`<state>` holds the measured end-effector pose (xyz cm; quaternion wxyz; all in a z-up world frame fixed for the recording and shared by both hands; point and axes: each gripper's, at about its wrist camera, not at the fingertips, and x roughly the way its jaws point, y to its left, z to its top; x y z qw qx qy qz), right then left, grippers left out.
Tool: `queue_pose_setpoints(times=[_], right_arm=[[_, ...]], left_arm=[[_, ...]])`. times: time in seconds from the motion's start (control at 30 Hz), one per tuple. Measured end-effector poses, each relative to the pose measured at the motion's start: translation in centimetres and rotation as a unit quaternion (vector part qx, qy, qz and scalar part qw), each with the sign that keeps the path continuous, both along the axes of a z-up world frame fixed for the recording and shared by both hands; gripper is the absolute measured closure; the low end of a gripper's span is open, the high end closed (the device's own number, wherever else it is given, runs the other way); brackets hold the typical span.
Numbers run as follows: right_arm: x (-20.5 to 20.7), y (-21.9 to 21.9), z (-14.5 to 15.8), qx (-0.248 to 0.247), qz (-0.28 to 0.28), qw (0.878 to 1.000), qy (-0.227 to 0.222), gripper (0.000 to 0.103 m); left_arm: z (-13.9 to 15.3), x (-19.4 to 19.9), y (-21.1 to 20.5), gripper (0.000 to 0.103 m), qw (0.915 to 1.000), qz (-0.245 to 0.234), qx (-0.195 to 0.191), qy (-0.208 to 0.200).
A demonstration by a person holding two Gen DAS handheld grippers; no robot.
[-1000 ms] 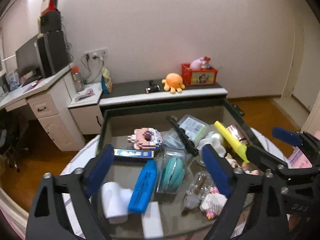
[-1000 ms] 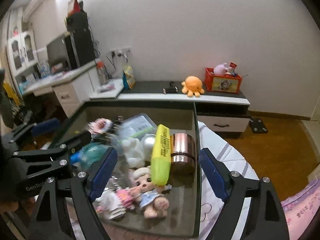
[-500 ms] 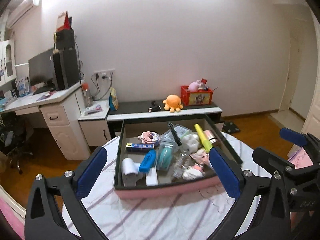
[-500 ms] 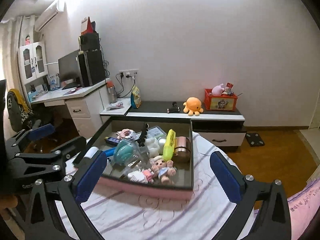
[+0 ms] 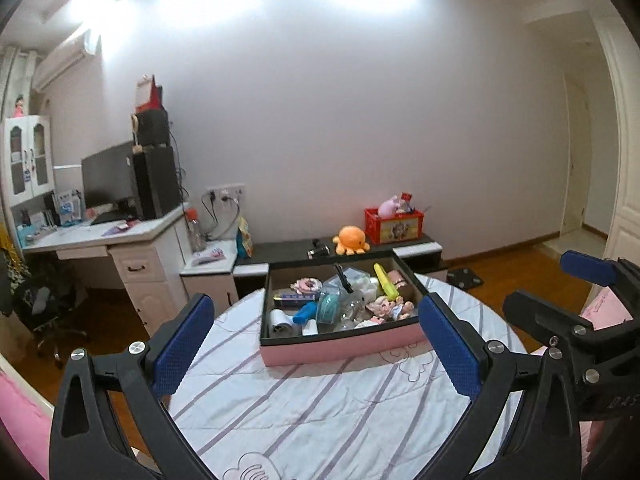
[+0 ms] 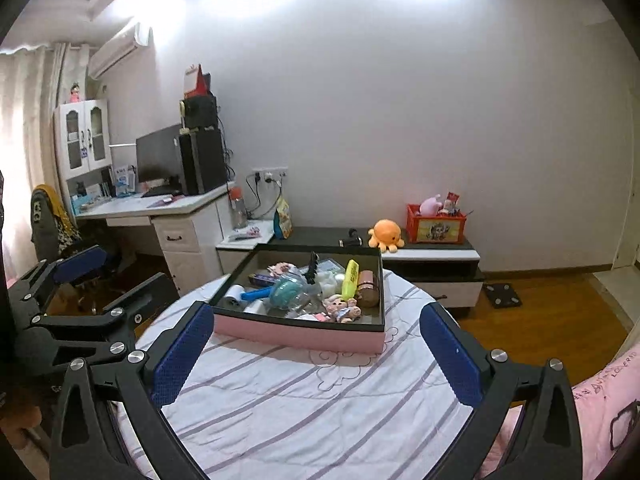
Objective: Organize rigid objects
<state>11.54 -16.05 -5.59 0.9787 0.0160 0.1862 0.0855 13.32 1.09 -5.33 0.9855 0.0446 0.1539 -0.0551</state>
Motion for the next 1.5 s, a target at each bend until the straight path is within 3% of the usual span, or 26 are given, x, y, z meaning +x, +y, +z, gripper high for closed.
queue_pose_setpoints(times=[0.3,0.57,0.9,1.5], right_arm=[[-5.2,0.6,2.0,0.008,0.013,0.999,-0.047,0.000],[-7.8,1.3,3.6,-0.006,0.003,0.996,-0.087,0.000],[-9.4,1.8,4.2,-0.014,-0.014,0.994,-0.110,0.000],[-11.9,2.1,4.5,-0.036,-0.093,0.983,-0.156,0.000]], left_arm=[[2.9,-6.5,0.7,0.000,0.9975,0.025,-0.002,-0.065],[4.6,-9.7,0.6,0.000,0.9922,0.056,0.017,-0.110],[4.6,-10.6,0.9,0.000,0.9913,0.060,0.008,-0.117],[4.8,-11.2,0.5,0.000,0.9914,0.056,0.000,-0.118]])
